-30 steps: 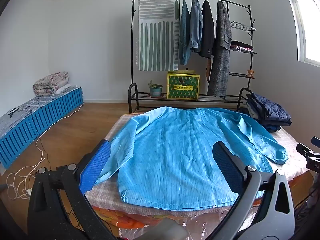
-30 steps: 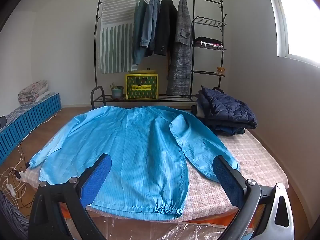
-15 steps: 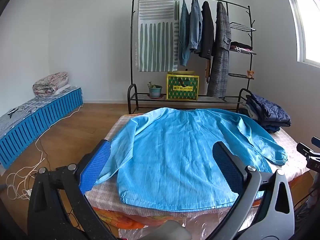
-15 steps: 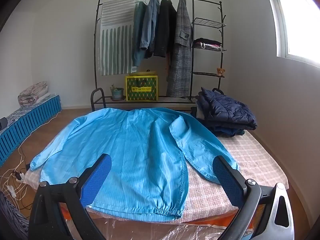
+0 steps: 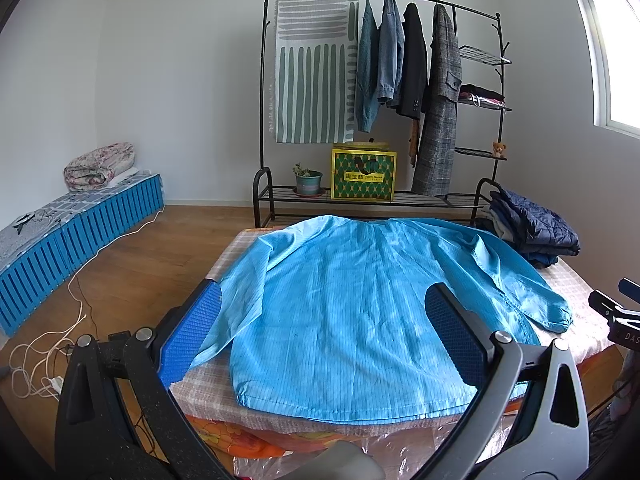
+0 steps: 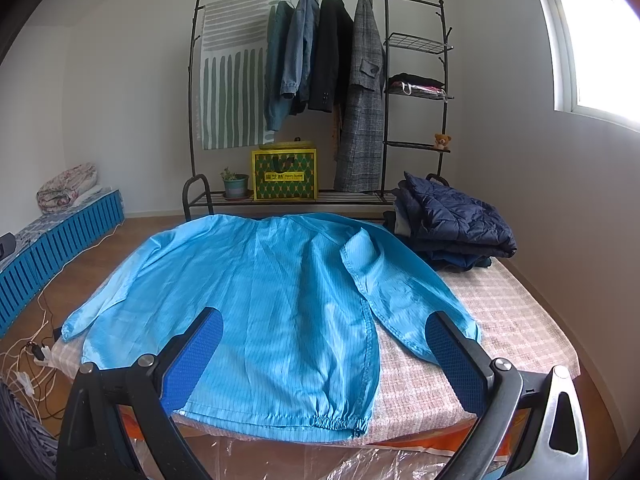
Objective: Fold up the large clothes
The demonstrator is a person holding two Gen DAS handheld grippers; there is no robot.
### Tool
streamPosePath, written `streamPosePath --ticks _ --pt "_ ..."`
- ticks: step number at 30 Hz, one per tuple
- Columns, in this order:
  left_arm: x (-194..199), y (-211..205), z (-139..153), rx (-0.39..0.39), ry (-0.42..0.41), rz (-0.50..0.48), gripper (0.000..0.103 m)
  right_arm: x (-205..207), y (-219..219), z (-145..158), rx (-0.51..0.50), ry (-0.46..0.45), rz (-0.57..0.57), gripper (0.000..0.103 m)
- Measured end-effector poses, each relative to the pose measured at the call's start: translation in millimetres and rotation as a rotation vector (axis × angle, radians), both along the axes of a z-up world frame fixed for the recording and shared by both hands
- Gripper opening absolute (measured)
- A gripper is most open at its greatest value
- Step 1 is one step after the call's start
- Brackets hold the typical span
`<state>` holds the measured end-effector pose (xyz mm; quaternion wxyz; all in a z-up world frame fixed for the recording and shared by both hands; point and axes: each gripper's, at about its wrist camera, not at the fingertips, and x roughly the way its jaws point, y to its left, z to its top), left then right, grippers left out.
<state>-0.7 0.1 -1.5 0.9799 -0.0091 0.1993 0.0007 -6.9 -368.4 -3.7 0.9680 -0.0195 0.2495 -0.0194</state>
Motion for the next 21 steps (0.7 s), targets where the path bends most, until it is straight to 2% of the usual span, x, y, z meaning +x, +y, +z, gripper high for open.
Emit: streamPosePath --ticks 21 --pt "0.1 -6.0 4.4 -0.003 -0.003 0.003 0.103 1.8 0.1 -1.1 0.006 0.003 0.003 0.102"
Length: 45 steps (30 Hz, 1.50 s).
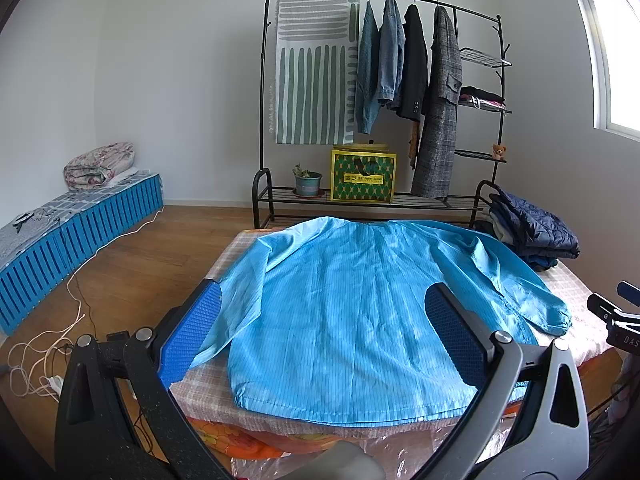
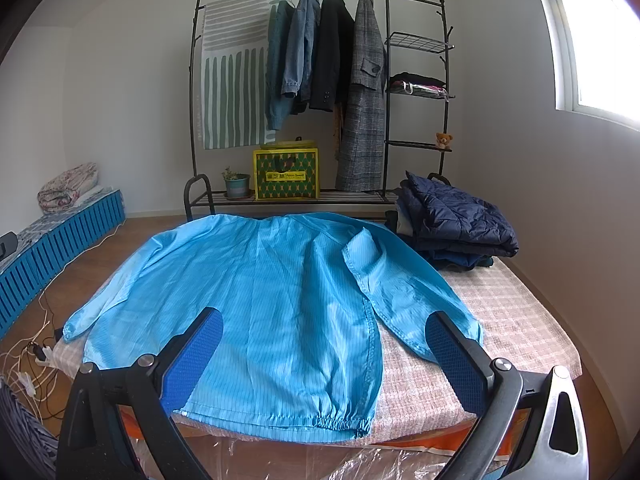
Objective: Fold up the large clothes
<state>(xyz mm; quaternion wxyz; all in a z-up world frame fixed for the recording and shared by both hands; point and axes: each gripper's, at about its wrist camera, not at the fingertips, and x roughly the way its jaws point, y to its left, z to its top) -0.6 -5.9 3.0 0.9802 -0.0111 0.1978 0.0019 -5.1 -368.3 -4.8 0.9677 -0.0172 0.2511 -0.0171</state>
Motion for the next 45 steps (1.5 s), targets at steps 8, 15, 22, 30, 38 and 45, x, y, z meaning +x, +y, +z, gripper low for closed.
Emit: streamPosePath --ticks 8,15,22,30,38,45 --pt "-0.1 0.1 0.2 -0.002 0.0 0.0 0.103 2.1 3.9 -1.5 -0.002 0.002 0.005 0.102" --pt "-0.5 0.4 -0.1 -0.002 -0.001 0.0 0.103 1.9 4.2 -1.5 -0.003 0.003 0.005 0.102" --pt "-0.6 0.8 -0.4 -0.002 -0.002 0.0 0.103 2.7 5.8 -2.5 -0.001 0.005 0.008 0.102" --pt "9.7 -9.9 0.9 0.002 0.007 0.005 0.103 5.4 9.2 -6.4 0.001 0.008 0.013 0.103" --pt "29.6 4.7 -10.1 0.005 0.03 0.023 0.103 15.5 8.7 -8.6 0.01 0.009 0.016 0.103" --pt "72.5 37.5 -29.8 0.019 0.075 0.055 0.103 35.9 24.6 -9.2 -0.024 -0.027 0.084 0.103"
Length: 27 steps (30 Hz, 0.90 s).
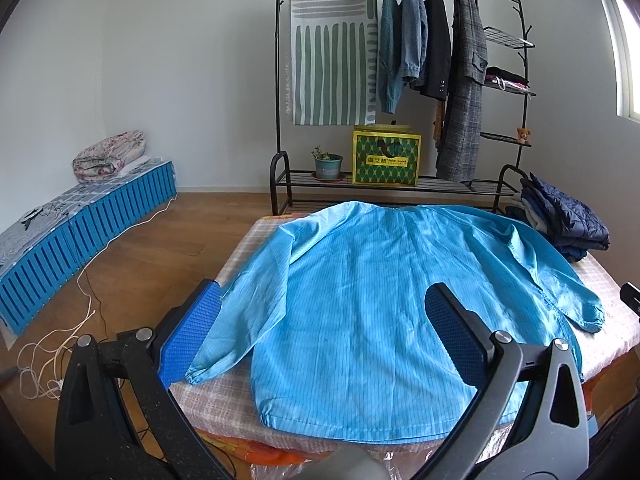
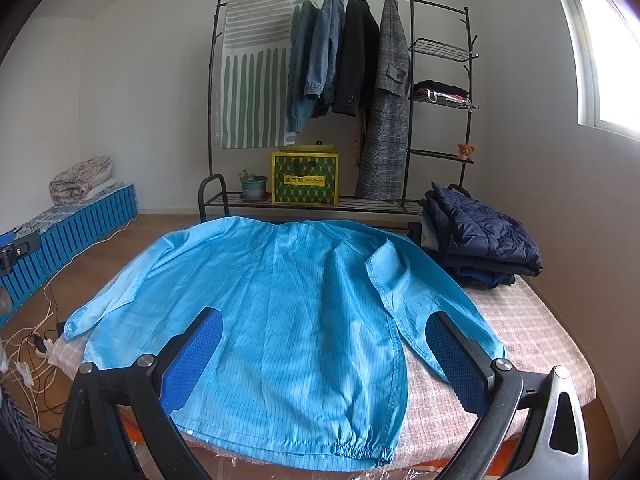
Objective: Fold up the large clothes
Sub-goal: 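Grasp the blue coat's sleeve cuff with the left gripper and lift it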
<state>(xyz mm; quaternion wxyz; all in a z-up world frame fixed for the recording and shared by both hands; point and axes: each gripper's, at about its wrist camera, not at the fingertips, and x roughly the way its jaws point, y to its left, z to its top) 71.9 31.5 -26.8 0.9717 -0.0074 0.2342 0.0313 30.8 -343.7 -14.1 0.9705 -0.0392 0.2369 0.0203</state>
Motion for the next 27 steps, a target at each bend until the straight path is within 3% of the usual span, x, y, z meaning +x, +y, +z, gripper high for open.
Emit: streamPosePath --ticks 8,10,14,16,20,27 --pt "66.4 82.5 -35.9 -0.034 0.072 0.046 0.103 44.7 32.7 -13.1 0.004 -0.052 0.208 0.103" --pt "83.5 112.2 -47.3 -0.054 0.104 0.106 0.102 63.4 41.6 -17.4 0.003 -0.041 0.235 0.103" --pt "110.1 173.6 -79.0 -0.169 0.189 0.176 0.095 100.6 51.3 -27.4 0.034 0.009 0.268 0.103" --pt "124.2 201.3 -101.0 -0.228 0.25 0.213 0.084 114.7 52.8 -36.1 0.058 0.043 0.284 0.102" --pt "149.6 240.4 -148.1 -0.333 0.383 0.194 0.084 127.9 50.1 -57.6 0.087 0.107 0.298 0.101" --pt "157.8 292.7 -208.5 -0.431 0.529 0.314 0.076 130.9 44.9 -73.4 0.086 0.141 0.283 0.101"
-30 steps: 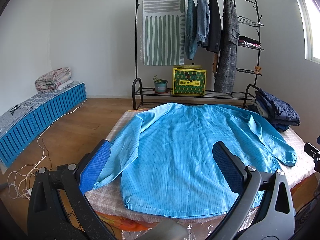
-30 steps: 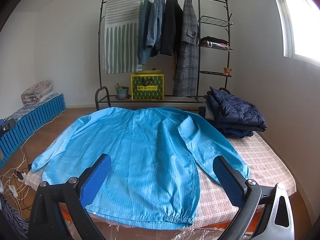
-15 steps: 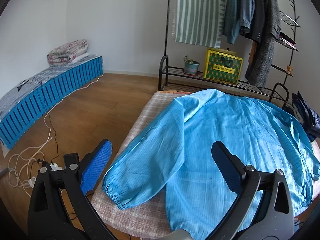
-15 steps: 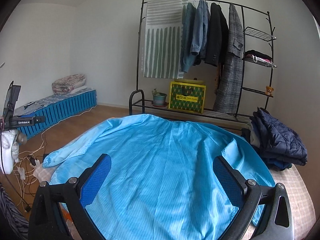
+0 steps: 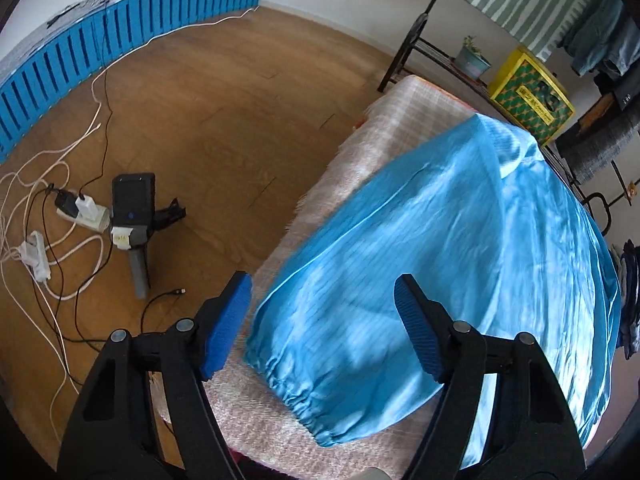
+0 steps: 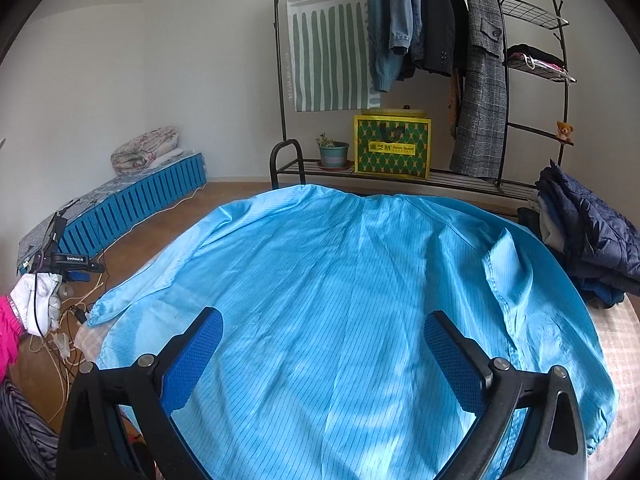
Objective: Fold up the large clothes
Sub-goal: 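Grasp the blue coat's sleeve cuff with the left gripper and lift it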
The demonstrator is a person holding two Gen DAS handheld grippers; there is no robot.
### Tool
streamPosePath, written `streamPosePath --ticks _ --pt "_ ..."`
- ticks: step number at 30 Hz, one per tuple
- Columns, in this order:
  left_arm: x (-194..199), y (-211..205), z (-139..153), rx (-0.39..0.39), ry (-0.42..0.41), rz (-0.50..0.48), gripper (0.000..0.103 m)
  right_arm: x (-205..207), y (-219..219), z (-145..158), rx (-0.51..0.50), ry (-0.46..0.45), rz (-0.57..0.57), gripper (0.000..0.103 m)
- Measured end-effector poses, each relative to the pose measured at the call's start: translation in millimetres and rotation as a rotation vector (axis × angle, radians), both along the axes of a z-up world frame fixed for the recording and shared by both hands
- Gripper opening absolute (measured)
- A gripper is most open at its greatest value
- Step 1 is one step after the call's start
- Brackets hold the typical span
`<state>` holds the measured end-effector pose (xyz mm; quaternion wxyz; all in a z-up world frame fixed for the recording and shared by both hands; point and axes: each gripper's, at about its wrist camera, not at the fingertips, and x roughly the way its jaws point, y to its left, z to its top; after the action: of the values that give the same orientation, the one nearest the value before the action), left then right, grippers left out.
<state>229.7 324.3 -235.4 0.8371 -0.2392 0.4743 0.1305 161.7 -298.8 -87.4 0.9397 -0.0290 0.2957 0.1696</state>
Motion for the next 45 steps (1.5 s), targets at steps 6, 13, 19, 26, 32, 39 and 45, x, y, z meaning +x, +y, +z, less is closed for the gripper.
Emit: streamPosePath --ticks 6,13,19,26,32,39,45 --pt "-16.0 15.8 -25.5 -0.106 0.049 0.051 0.071 -3.1 1.3 -9.2 -0.031 0.019 0.001 0.101" --pt "-8.7 11.3 -48.7 -0.141 0.125 0.054 0.051 -3.3 5.5 -14.8 -0.033 0.042 0.013 0.101" --pt "-2.6 -4.5 -31.6 -0.035 0.076 0.038 0.001 -6.4 10.4 -13.8 -0.037 0.035 0.025 0.101" --pt "-14.5 -51.2 66.0 -0.019 -0.219 -0.096 0.0 -1.6 16.8 -20.6 -0.039 0.108 0.077 0.092" --pt "-32.2 -148.0 117.6 -0.021 -0.357 -0.388 0.0 19.1 19.0 -26.6 0.082 0.276 0.13 0.061" --pt "-61.4 -255.8 95.1 -0.014 -0.293 -0.738 0.0 82.2 45.4 -9.5 0.122 0.31 0.146 0.052" --pt "-79.0 -291.9 76.9 0.003 -0.233 -0.86 0.0 150.8 115.7 10.1 0.126 0.339 0.252 0.051"
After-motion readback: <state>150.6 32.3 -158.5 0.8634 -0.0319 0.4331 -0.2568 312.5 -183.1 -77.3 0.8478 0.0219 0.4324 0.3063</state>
